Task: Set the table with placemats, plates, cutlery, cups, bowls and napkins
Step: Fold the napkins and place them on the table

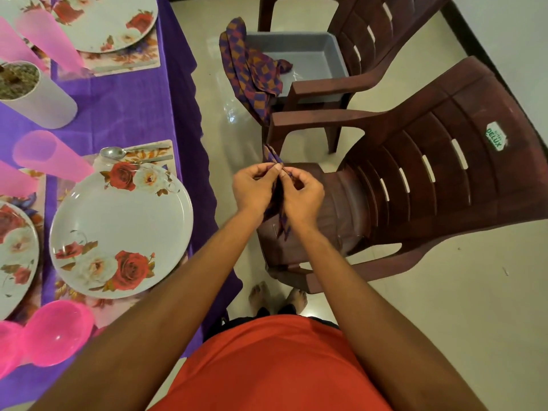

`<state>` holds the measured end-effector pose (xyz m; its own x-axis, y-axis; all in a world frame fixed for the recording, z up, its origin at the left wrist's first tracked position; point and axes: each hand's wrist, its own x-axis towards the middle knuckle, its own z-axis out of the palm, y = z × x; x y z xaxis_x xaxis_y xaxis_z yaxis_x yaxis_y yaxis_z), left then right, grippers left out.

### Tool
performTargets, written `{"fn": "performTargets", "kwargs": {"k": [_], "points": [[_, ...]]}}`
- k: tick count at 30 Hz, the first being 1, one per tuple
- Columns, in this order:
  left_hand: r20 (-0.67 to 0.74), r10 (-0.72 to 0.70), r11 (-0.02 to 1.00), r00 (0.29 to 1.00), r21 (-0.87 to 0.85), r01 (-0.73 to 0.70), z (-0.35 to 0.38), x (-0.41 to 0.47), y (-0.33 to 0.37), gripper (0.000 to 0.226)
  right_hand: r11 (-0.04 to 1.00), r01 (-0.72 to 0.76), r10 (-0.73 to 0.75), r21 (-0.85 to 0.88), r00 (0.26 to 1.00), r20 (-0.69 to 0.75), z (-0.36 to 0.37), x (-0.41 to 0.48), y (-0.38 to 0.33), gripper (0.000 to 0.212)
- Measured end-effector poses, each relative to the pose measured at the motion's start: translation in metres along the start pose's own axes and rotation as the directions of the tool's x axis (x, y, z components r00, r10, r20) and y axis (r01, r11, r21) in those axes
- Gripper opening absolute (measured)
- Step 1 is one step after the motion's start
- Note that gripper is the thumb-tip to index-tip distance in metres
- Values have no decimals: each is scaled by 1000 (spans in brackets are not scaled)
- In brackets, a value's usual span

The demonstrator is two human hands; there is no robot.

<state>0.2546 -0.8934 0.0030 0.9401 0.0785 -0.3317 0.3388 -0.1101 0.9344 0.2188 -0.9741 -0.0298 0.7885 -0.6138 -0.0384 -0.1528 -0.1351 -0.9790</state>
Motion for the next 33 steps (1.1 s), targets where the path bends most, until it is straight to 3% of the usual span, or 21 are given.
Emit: {"fn": "performTargets", "kwargs": {"k": [8, 13, 17, 22, 26, 29, 33], "points": [[94, 49, 996, 994, 65, -55, -8, -7, -6, 16, 946, -227, 232, 230, 973, 5, 3, 2, -8, 14], [99, 52, 997, 994, 49, -57, -2, -8, -5, 17, 889, -308, 300, 338, 951, 78, 3, 4, -9, 16], [76, -60, 995, 995, -70, 65, 3, -8, -3, 19, 895, -289, 267, 340, 957, 111, 1, 3, -7, 17], [61, -173, 932, 983, -313, 183, 5, -12, 4, 18, 963, -194, 180, 189, 980, 89, 4, -3, -6, 22], [73, -146, 945, 987, -287, 160, 3, -14, 9, 14, 990, -96, 77, 106, 983, 164, 2, -7, -6, 34], [141, -38, 987, 989, -150, 59, -1, -8, 10, 23, 996, -49, 36, 73, 983, 180, 1, -8, -4, 39], [189, 232, 955, 954, 142, -261, -20, 7, 7, 11, 990, -103, 90, 101, 989, 120, -9, 11, -8, 23]]}}
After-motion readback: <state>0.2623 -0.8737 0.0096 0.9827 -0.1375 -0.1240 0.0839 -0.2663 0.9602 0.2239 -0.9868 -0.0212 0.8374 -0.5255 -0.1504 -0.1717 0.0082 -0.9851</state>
